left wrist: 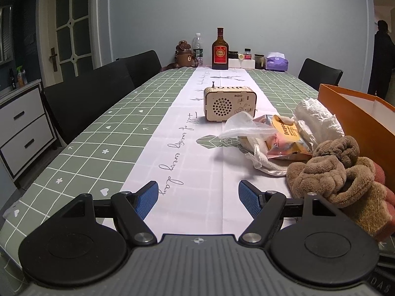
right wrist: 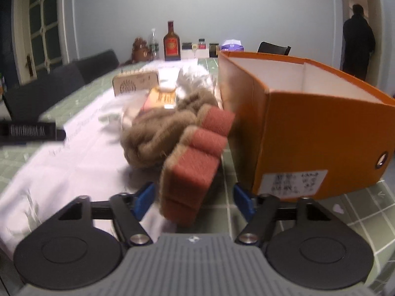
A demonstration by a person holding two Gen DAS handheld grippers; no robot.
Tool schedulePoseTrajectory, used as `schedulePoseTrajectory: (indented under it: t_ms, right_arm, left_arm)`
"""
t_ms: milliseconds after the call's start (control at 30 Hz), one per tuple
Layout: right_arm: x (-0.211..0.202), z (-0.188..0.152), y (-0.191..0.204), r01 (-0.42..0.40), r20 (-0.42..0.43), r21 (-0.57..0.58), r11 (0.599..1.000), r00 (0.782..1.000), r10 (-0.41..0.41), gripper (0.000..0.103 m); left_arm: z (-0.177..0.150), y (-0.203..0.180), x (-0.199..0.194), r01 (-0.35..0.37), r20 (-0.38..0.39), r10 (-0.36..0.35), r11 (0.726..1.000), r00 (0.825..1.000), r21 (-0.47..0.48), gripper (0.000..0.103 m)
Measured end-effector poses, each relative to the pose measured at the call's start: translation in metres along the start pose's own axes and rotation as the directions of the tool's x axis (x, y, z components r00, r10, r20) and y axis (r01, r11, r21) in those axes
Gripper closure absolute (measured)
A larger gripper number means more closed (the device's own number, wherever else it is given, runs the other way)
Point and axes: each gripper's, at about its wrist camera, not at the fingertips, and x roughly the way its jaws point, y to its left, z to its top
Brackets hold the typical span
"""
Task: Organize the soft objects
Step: 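Grasp the brown plush bear with the left tool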
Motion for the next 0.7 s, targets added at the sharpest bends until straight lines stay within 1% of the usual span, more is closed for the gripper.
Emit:
schedulePoseTrajectory:
  t_ms: [33,67,133,167,200,233,267,300,367,433,533,600,633,667,700]
  right_arm:
    - [0.001,0.002,0.000,-0.009,0.007,0.015,1.000,1.000,0.009,0.026]
    - [0.003,0.004,0.000,-0.015,0.014,0.018,1.000,1.000,0.015,0.019]
    - [0.006,0.005,0.002,-0.008,0.044,0.022,1.000,0.999,0.007,0.019]
    - [0.007,0.005,0.003,-0.003,0.059,0.024,1.000,0.998,0.002,0.025]
    - [0.008,0.006,0.003,-0.003,0.067,0.024,1.000,0.998,0.001,0.041]
    - [0.009,0.006,0.002,-0.009,0.068,0.019,1.000,0.998,0.008,0.052]
    - [0.012,0.006,0.001,-0.013,0.056,0.010,1.000,0.998,0.013,0.059]
    - [0.013,0.005,0.000,-0.010,0.043,-0.003,1.000,0.999,0.010,0.061]
    - [0.012,0.004,-0.006,-0.023,0.036,0.011,1.000,0.999,0.022,0.064]
    - [0.009,0.005,-0.012,-0.037,0.025,0.027,0.999,0.999,0.037,0.065]
    - [0.003,0.004,-0.015,-0.031,0.014,-0.004,1.000,0.999,0.031,0.066]
    - [-0.002,0.001,-0.017,-0.026,0.008,-0.035,0.999,1.000,0.026,0.067]
    - [-0.004,0.000,-0.017,-0.023,0.002,-0.052,0.998,1.000,0.023,0.067]
    - [-0.006,-0.001,-0.018,-0.020,-0.002,-0.065,0.998,1.000,0.020,0.067]
    - [-0.008,-0.002,-0.018,-0.015,-0.003,-0.075,0.997,1.000,0.015,0.067]
  left_arm:
    - [0.000,-0.002,0.000,0.001,0.001,-0.001,1.000,1.000,0.004,0.016]
    - [0.000,-0.003,0.000,0.003,0.002,-0.003,1.000,1.000,0.007,0.016]
    - [0.000,-0.007,0.000,0.011,0.006,-0.012,1.000,1.000,0.017,0.016]
    - [-0.001,-0.009,-0.001,0.020,0.011,-0.020,0.999,1.000,0.028,0.016]
    - [-0.001,-0.010,-0.001,0.028,0.018,-0.029,0.999,0.999,0.038,0.016]
    - [-0.002,-0.012,-0.002,0.040,0.023,-0.041,0.998,0.999,0.050,0.016]
    - [-0.003,-0.013,-0.002,0.053,0.024,-0.055,0.997,0.998,0.059,0.016]
    - [-0.003,-0.014,-0.001,0.069,0.023,-0.070,0.995,0.997,0.066,0.016]
    - [-0.002,-0.015,0.000,0.100,0.020,-0.102,0.993,0.995,0.068,0.016]
    - [0.000,-0.015,0.001,0.159,0.017,-0.161,0.984,0.987,0.074,0.016]
    - [-0.001,-0.015,0.002,0.269,-0.003,-0.270,0.958,0.963,0.094,0.016]
    - [-0.004,-0.016,0.004,0.325,-0.016,-0.326,0.937,0.945,0.126,0.016]
    - [-0.006,-0.018,0.005,0.342,-0.022,-0.343,0.928,0.939,0.150,0.016]
    - [-0.008,-0.021,0.007,0.347,-0.027,-0.347,0.921,0.937,0.177,0.016]
    - [-0.011,-0.024,0.009,0.334,-0.026,-0.335,0.921,0.942,0.201,0.016]
